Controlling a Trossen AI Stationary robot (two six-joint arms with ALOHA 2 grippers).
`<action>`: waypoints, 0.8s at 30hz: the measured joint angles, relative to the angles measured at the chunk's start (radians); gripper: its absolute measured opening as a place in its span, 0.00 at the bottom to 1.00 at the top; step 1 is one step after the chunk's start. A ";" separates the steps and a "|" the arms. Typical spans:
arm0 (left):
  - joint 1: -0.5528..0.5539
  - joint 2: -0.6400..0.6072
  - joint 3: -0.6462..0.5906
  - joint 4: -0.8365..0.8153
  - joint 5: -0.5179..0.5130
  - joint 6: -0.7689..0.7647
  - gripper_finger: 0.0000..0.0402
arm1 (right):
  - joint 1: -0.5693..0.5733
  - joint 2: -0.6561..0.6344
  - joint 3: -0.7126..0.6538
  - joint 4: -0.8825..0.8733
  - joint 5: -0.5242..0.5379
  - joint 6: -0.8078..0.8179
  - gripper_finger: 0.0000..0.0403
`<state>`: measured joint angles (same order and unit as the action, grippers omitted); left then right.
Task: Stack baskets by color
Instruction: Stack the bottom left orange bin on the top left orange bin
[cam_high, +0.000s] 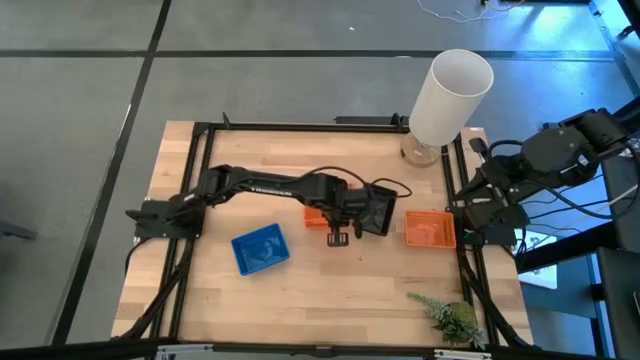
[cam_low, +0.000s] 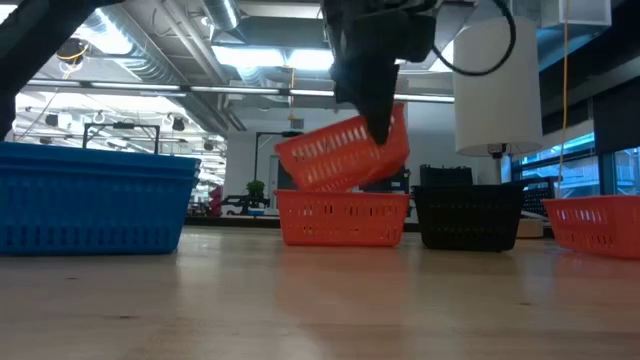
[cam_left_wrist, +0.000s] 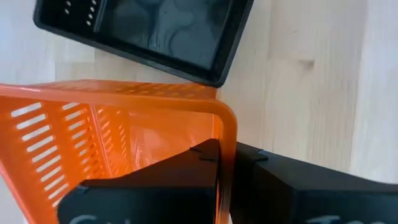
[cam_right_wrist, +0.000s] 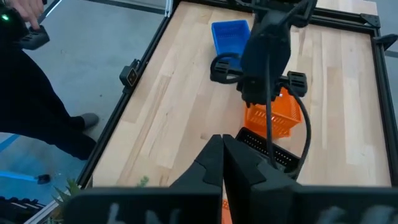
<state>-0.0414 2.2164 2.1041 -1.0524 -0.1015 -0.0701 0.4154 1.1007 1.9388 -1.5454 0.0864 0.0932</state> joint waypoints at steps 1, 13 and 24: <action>0.000 0.006 0.001 -0.002 0.000 -0.007 0.00 | 0.000 -0.001 0.000 0.000 0.000 0.002 0.00; 0.004 0.032 -0.006 -0.066 -0.004 -0.034 0.00 | 0.000 -0.018 0.000 -0.002 0.000 0.002 0.00; 0.009 0.036 -0.029 -0.083 0.017 -0.002 0.01 | 0.000 -0.024 0.000 -0.019 0.000 0.002 0.00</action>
<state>-0.0326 2.2520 2.0747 -1.1351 -0.0841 -0.0719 0.4155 1.0763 1.9388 -1.5639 0.0864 0.0956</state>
